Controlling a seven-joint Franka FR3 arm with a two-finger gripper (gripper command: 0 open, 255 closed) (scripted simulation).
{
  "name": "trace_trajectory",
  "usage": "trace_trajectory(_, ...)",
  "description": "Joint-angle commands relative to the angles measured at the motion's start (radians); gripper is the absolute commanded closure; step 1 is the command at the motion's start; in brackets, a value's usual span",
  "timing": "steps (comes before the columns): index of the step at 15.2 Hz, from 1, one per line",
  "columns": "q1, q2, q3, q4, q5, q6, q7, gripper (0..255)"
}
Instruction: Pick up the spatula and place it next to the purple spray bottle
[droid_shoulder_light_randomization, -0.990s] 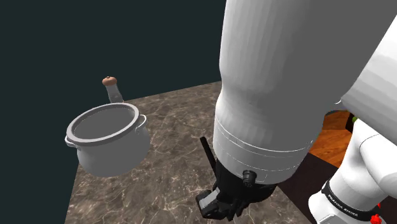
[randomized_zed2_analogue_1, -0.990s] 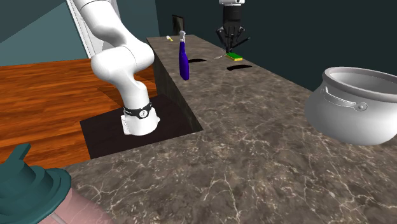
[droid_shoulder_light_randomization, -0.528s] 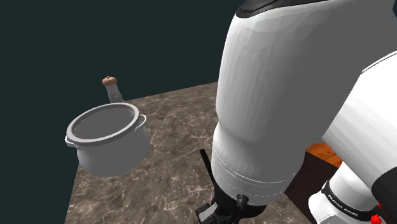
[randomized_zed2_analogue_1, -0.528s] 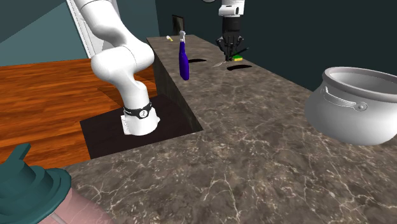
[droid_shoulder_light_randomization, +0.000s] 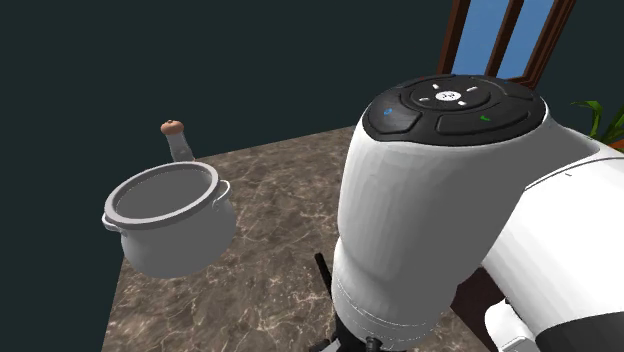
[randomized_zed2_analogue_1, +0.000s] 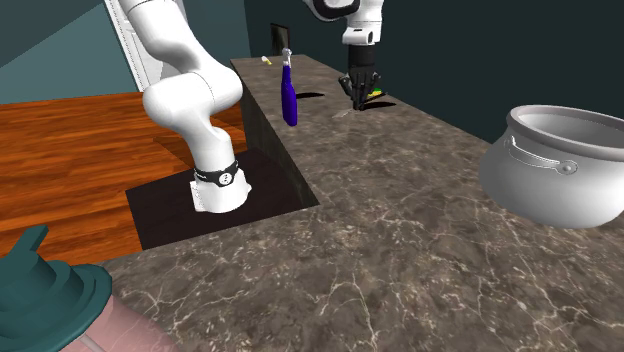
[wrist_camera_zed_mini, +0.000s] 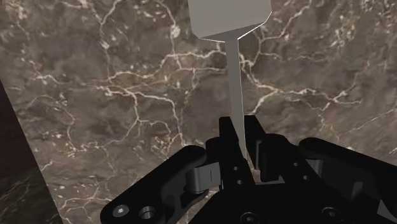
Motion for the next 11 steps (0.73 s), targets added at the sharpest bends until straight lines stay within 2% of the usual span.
trace_trajectory(1, -0.003, 0.014, 0.012, -0.019, -0.001, 0.033, 0.004, 255)
trace_trajectory(11, -0.033, 0.101, 0.081, -0.096, -0.025, 0.190, 0.039, 255)
